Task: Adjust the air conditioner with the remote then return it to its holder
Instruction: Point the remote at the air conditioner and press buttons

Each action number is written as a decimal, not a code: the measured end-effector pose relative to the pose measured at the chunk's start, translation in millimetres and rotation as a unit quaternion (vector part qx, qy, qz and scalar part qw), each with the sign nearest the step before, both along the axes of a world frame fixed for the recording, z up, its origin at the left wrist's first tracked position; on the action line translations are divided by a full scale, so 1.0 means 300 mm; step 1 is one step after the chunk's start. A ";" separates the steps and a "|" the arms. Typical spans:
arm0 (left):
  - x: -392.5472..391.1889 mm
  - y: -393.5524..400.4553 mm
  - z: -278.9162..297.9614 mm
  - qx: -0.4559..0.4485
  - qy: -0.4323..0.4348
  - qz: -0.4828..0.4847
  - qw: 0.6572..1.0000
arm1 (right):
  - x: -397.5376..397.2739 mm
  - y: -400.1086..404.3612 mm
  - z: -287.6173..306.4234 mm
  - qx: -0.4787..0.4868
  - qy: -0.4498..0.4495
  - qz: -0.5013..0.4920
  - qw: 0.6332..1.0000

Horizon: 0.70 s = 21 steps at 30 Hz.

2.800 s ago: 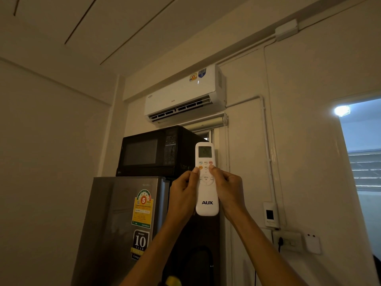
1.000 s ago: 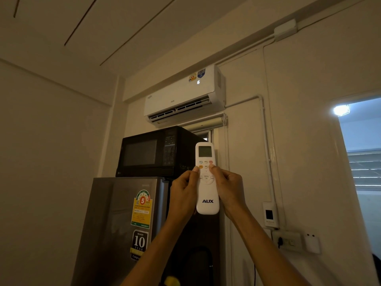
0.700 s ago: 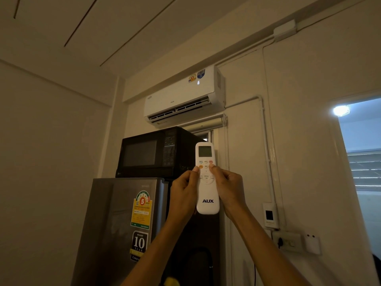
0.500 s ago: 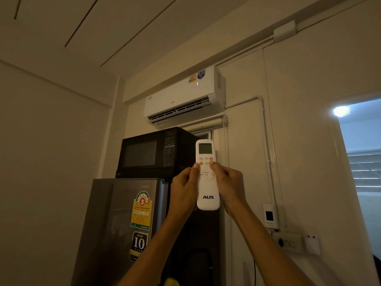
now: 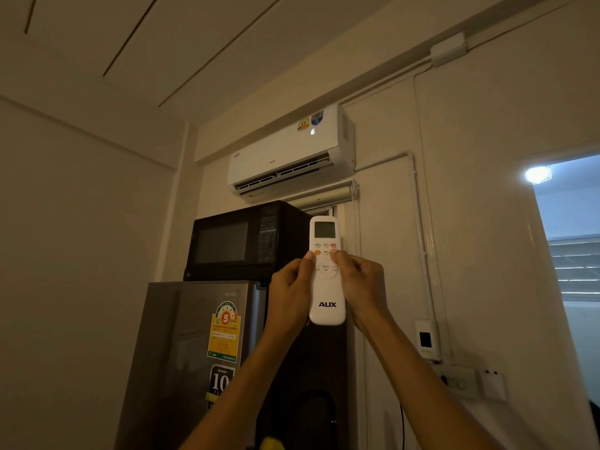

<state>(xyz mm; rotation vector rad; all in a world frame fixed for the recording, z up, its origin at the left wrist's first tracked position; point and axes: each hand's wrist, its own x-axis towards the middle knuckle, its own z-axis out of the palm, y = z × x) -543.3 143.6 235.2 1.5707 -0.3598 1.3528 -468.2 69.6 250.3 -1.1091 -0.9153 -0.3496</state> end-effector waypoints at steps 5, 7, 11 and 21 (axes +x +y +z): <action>-0.002 -0.002 0.002 0.002 -0.004 0.001 1.000 | -0.008 -0.005 0.001 -0.003 0.007 0.008 1.000; -0.003 -0.003 0.004 0.003 -0.004 0.001 1.000 | -0.014 -0.008 0.002 -0.005 0.009 0.009 1.000; -0.005 -0.006 0.002 -0.001 -0.006 0.001 1.000 | -0.019 -0.012 0.002 -0.006 0.010 0.012 1.000; -0.008 -0.017 -0.006 -0.003 -0.004 0.002 1.000 | -0.024 -0.026 -0.007 -0.008 0.006 0.013 1.000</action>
